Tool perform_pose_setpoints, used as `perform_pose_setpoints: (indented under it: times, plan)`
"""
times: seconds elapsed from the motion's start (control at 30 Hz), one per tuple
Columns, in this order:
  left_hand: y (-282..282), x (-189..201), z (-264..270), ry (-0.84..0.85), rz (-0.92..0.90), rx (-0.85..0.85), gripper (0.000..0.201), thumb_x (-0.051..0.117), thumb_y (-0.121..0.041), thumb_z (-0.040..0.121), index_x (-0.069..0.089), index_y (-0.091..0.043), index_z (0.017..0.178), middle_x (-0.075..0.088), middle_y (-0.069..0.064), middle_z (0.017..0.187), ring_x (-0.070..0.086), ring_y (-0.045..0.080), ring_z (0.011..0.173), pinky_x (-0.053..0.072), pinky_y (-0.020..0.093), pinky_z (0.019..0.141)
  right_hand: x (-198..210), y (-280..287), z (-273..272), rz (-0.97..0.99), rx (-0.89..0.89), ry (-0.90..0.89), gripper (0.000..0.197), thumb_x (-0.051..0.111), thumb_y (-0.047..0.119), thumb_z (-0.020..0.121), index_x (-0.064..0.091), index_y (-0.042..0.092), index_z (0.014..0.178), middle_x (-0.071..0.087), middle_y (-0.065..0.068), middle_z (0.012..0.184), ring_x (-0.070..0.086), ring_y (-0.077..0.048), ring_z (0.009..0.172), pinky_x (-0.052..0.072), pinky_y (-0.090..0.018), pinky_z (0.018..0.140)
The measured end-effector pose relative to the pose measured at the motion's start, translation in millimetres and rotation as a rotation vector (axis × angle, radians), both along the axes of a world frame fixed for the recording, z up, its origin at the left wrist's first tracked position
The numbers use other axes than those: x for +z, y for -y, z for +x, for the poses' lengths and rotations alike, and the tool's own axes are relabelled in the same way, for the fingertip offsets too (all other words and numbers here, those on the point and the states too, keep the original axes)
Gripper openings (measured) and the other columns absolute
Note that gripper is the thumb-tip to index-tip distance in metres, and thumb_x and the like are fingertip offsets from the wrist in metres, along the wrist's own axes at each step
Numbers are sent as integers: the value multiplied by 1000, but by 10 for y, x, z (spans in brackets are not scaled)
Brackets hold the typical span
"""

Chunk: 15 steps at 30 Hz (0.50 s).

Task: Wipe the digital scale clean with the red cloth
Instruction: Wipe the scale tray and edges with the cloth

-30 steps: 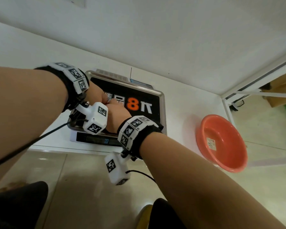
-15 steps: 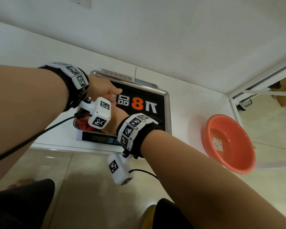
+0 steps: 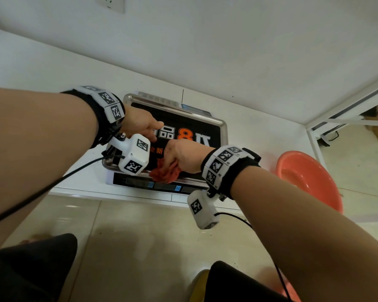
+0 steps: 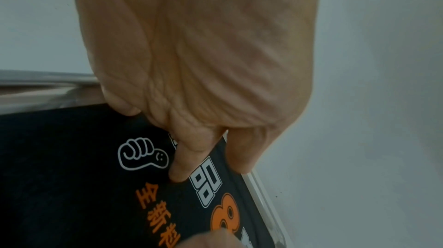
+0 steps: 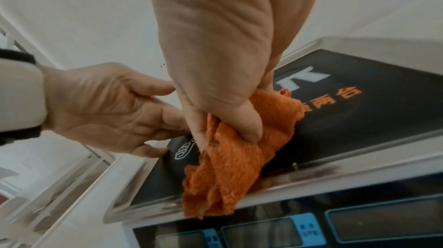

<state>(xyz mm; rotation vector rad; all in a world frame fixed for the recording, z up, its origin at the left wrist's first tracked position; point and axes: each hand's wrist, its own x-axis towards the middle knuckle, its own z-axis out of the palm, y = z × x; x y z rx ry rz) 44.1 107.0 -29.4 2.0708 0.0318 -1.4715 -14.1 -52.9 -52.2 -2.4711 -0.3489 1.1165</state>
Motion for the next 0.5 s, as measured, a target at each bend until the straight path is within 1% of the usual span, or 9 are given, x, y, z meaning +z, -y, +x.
perform_pose_setpoints:
  times: [0.1,0.17,0.23,0.3,0.33,0.37,0.43,0.47,0.5]
  plan:
    - [30,24,-39,20,13,20,60,24,-46,100,25,-14,150,26,-6,156,15,14,147,14,34,116,-17,146,1,18,-112,-48,7,75,10,86,77,5,81,75,-4,82,75,-24,90,56,-16,71]
    - [58,83,-103,75,51,23,55,27,-40,101,30,-12,148,30,-6,155,18,14,146,16,33,116,-3,244,-20,-37,-76,-25,10,73,11,88,77,2,90,73,-4,89,72,-21,91,52,-12,70]
    - [82,137,-155,125,85,12,51,29,-35,102,34,-12,147,31,-4,154,22,16,145,18,32,115,-3,337,-55,-110,7,29,18,70,15,91,77,3,103,74,-2,96,71,-15,91,54,-17,78]
    - [102,156,-193,170,110,-16,50,34,-33,101,33,-12,147,32,2,154,29,21,142,24,33,113,-12,426,-81,-126,3,21,16,71,15,90,79,6,101,76,-3,98,73,-14,93,58,-25,87]
    - [120,164,-199,182,134,-30,52,36,-33,101,31,-12,148,31,6,154,33,24,139,28,34,111,2,481,-89,-107,-26,14,14,71,14,89,79,9,99,77,-3,98,74,-14,92,59,-27,87]
    - [135,183,-214,202,158,-53,54,37,-34,100,30,-11,148,32,10,153,39,27,133,34,35,106,50,543,-97,-94,-66,20,13,69,11,91,80,13,98,77,-2,97,73,-14,88,60,-28,82]
    - [166,173,-184,230,174,-83,55,38,-35,100,30,-7,147,42,16,145,48,25,111,42,31,85,193,688,-92,-52,-202,47,24,61,4,94,78,19,101,76,-2,87,67,-16,70,57,-27,64]
    - [177,175,-192,250,180,-107,54,38,-34,100,33,-5,145,50,15,136,50,24,102,41,30,80,238,779,-79,-29,-287,58,27,57,1,95,76,18,103,75,2,78,62,-14,62,52,-26,57]
    - [185,157,-188,288,184,-147,52,37,-34,100,36,-4,143,54,14,129,53,25,102,42,32,84,283,860,-80,-12,-362,73,29,53,-2,95,75,17,104,74,6,70,59,-13,58,47,-25,53]
